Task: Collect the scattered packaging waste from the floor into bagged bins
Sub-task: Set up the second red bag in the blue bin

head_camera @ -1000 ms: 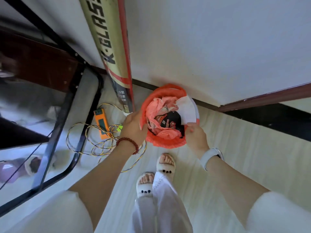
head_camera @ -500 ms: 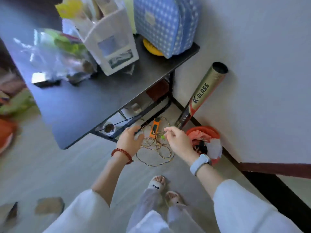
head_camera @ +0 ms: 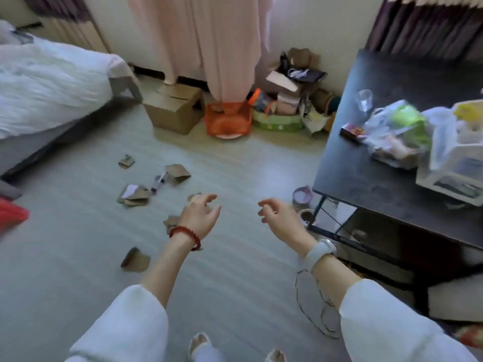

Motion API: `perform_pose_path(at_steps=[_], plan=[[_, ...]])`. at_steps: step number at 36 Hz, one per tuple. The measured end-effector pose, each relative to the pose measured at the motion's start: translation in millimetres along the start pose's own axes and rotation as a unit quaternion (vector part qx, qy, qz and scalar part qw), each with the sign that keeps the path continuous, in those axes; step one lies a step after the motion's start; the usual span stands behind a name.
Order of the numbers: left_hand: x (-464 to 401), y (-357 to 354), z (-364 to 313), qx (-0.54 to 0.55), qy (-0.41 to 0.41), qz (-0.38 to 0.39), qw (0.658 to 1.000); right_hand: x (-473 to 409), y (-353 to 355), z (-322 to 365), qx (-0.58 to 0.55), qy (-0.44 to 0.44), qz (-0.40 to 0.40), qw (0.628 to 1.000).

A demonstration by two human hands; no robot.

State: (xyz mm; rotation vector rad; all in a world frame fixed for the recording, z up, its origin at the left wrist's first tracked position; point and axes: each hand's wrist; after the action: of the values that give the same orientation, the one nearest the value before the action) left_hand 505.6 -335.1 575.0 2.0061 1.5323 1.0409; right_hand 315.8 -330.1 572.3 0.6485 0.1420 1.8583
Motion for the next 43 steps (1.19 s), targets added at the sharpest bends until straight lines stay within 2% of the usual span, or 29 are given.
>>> perform_pose_path(at_steps=[7,13,21,27,35,43], plan=[[85,77,147,0.082,0.134,-0.118,0.98,-50,-161,82,0.113,0.056,0.175,0.976],[179,124,286,0.142,0.247,-0.167,0.944,-64,-335,141,0.169,0.096,0.303,0.933],[285,177,421,0.181,0.347,-0.219,0.894,-57,-522,200,0.227,0.106,0.43,0.867],[330,212,496,0.226,0.387,-0.272,0.851,-62,-627,248,0.264,0.127,0.493,0.819],[352,290,618,0.246,0.417,-0.32,0.814,-111,-781,326,0.297,0.164,0.543,0.768],[338,417,760,0.3,0.442,-0.356,0.767,-188,-939,424,0.3,0.169,0.551,0.76]])
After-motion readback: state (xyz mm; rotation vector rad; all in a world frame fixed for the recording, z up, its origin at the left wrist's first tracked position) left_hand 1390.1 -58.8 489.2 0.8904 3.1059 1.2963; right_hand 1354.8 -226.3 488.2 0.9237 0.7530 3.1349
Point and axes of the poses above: each hand's wrist, its own x-axis away from the middle knuckle, its own y-axis out of the back of the hand, z = x × y, and after that the axes turned 15 degrees about z, right-handed
